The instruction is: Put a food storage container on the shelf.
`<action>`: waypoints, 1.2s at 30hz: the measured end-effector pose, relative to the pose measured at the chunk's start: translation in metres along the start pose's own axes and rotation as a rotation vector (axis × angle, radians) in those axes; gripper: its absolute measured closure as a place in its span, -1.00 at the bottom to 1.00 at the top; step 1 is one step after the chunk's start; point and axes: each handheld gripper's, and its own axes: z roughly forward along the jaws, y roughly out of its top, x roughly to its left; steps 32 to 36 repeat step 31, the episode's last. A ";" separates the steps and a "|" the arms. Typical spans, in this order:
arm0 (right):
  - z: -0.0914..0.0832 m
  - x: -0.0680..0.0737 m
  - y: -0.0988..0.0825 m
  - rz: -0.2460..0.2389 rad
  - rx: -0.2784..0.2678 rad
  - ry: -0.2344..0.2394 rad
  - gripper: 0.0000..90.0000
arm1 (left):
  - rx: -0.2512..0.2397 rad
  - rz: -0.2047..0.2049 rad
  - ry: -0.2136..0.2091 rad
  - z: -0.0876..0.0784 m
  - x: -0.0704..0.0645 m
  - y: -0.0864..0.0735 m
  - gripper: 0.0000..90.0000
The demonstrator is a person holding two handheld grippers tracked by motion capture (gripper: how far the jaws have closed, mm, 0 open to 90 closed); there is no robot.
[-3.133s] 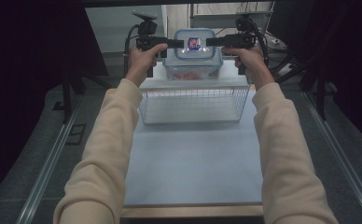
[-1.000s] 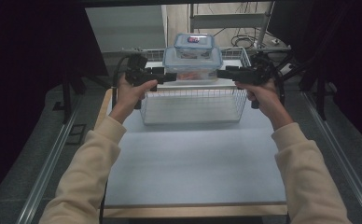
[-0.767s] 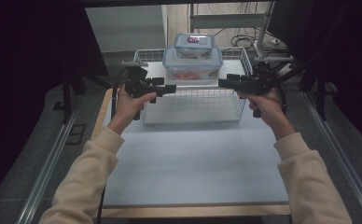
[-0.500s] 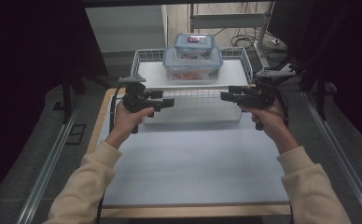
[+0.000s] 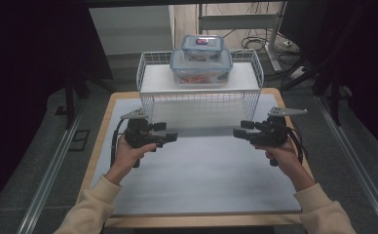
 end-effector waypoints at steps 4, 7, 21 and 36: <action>0.002 0.000 -0.025 0.015 0.028 0.000 -0.20 | 0.024 -0.007 -0.001 0.004 -0.003 -0.017 -0.45; 0.004 -0.001 -0.040 0.018 0.047 -0.013 -0.20 | 0.038 -0.018 -0.006 0.007 -0.004 -0.028 -0.45; 0.012 -0.001 -0.059 0.004 0.098 -0.042 -0.22 | 0.099 -0.039 0.005 0.022 -0.002 -0.050 -0.46; 0.012 -0.001 -0.060 -0.001 0.095 -0.053 -0.31 | 0.105 -0.048 0.024 0.022 0.002 -0.053 -0.47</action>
